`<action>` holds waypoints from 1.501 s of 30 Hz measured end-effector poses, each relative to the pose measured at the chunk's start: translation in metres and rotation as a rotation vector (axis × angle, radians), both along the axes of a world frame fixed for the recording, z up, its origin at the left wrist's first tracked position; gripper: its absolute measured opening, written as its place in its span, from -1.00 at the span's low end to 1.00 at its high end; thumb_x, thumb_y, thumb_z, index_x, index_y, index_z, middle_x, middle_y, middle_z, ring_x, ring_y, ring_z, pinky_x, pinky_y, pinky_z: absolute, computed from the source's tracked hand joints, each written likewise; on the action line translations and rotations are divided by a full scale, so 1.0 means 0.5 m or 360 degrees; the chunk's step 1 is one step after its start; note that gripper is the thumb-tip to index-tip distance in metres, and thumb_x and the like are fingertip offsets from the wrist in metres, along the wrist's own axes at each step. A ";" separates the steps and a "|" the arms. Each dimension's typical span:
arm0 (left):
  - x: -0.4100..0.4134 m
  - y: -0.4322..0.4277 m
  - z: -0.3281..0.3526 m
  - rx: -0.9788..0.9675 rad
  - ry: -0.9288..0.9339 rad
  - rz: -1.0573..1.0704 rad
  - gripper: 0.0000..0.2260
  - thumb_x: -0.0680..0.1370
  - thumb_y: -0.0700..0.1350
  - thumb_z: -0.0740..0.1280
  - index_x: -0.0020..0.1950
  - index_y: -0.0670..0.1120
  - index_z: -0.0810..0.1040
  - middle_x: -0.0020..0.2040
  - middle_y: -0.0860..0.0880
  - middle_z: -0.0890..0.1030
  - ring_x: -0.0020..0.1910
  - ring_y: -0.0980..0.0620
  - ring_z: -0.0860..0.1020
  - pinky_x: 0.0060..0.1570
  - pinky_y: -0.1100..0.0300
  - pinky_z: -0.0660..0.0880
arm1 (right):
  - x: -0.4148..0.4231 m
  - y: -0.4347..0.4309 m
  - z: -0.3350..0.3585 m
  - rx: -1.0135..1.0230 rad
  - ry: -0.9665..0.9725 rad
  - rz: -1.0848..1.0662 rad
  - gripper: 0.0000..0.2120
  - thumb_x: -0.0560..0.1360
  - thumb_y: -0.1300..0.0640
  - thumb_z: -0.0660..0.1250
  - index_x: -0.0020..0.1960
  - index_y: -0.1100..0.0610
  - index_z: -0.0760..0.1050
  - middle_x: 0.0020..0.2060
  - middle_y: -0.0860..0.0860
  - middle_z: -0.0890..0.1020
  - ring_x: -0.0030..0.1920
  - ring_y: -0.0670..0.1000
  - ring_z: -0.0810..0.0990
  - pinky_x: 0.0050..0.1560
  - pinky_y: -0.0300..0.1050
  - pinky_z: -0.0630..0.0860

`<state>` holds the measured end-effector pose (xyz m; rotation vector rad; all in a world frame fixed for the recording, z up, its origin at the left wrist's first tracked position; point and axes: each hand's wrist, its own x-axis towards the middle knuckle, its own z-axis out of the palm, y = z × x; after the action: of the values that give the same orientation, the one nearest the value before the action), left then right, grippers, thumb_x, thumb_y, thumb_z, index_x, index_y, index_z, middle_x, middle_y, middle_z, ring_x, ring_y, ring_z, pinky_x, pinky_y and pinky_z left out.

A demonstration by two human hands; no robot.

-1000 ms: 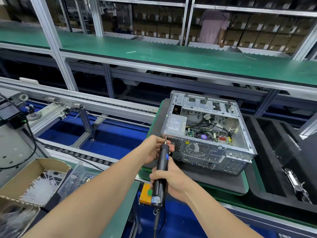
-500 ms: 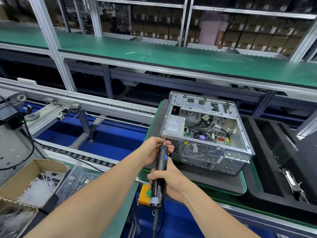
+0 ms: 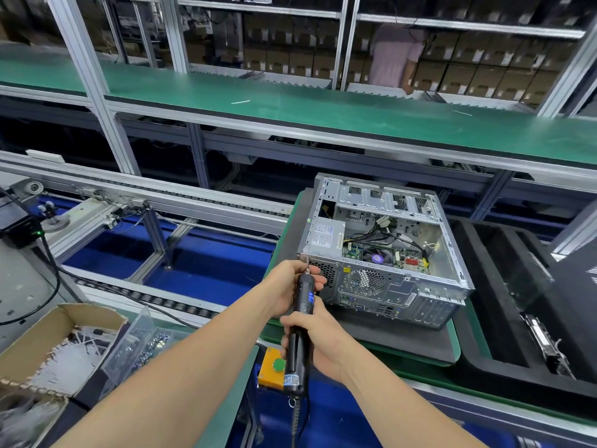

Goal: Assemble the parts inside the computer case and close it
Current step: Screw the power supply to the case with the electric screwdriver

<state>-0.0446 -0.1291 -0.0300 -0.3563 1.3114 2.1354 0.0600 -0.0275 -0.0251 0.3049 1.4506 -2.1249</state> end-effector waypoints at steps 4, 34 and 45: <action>0.008 0.015 -0.005 0.0013 0.0059 -0.0104 -0.79 0.54 -0.14 0.31 0.04 -0.26 0.61 -0.03 -0.25 0.69 -0.20 -0.13 0.66 -0.06 0.06 0.65 | 0.012 0.007 -0.014 0.0005 -0.0009 -0.0125 -0.61 0.52 0.33 0.40 0.23 0.02 0.37 -0.31 0.16 0.50 -0.37 0.16 0.54 -0.28 0.08 0.60; 0.119 0.845 -0.046 -0.0460 0.0283 -0.0756 -0.71 0.60 -0.01 0.28 0.12 -0.19 0.63 -0.48 -0.07 0.38 -0.61 -0.05 0.32 -0.59 0.22 0.30 | 0.052 0.810 -0.064 0.0430 0.0062 -0.1132 -0.70 0.51 0.16 0.42 0.17 0.19 0.41 -0.35 0.13 0.56 -0.45 0.14 0.53 -0.38 0.09 0.60; 0.046 0.895 -0.169 -0.0897 0.0341 -0.0254 -0.68 0.63 -0.38 0.09 0.34 -0.24 0.45 0.22 -0.25 0.58 0.01 -0.16 0.62 0.13 -0.06 0.61 | -0.023 0.917 -0.112 0.0497 0.0050 -0.0884 -0.68 0.51 0.26 0.39 0.21 0.24 0.37 -0.22 0.24 0.58 -0.42 0.21 0.59 -0.29 0.27 0.66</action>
<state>-0.0216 0.3183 -0.1146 -0.2369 1.9929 1.6780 0.0487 0.4308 -0.0812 0.8837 1.8837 -2.3083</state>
